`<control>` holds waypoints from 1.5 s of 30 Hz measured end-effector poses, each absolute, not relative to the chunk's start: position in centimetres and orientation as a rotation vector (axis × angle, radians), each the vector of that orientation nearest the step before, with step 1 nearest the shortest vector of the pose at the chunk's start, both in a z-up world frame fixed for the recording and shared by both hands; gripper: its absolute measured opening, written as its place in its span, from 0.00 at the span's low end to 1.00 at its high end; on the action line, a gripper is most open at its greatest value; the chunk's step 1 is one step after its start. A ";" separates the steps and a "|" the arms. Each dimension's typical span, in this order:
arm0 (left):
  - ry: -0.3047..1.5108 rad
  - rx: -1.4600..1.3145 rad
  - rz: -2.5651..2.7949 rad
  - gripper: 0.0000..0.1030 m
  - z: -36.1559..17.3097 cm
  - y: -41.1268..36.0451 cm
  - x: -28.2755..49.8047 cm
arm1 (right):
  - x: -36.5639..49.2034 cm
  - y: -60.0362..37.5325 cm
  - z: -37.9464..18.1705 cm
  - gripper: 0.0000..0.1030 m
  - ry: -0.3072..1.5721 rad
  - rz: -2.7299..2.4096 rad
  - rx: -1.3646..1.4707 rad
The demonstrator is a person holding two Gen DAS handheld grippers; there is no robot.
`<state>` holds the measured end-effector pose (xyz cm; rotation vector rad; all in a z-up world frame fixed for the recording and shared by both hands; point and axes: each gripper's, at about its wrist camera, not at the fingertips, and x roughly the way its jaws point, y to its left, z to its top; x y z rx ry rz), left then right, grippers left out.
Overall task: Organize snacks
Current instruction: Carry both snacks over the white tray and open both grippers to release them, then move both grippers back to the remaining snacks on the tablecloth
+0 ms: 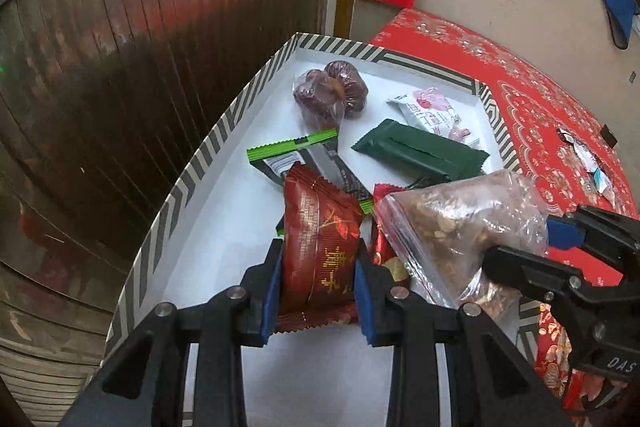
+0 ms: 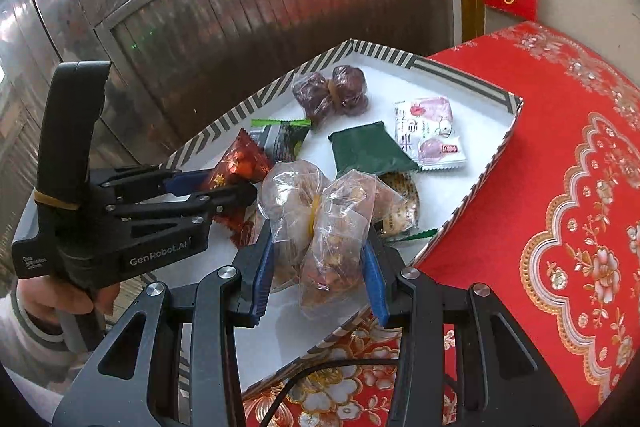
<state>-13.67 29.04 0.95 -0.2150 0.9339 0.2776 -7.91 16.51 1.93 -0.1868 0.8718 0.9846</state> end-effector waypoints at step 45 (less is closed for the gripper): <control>0.832 -0.085 0.118 0.90 6.3 12.2 -5.9 | -5.7 -2.3 6.2 0.48 0.724 0.513 -0.068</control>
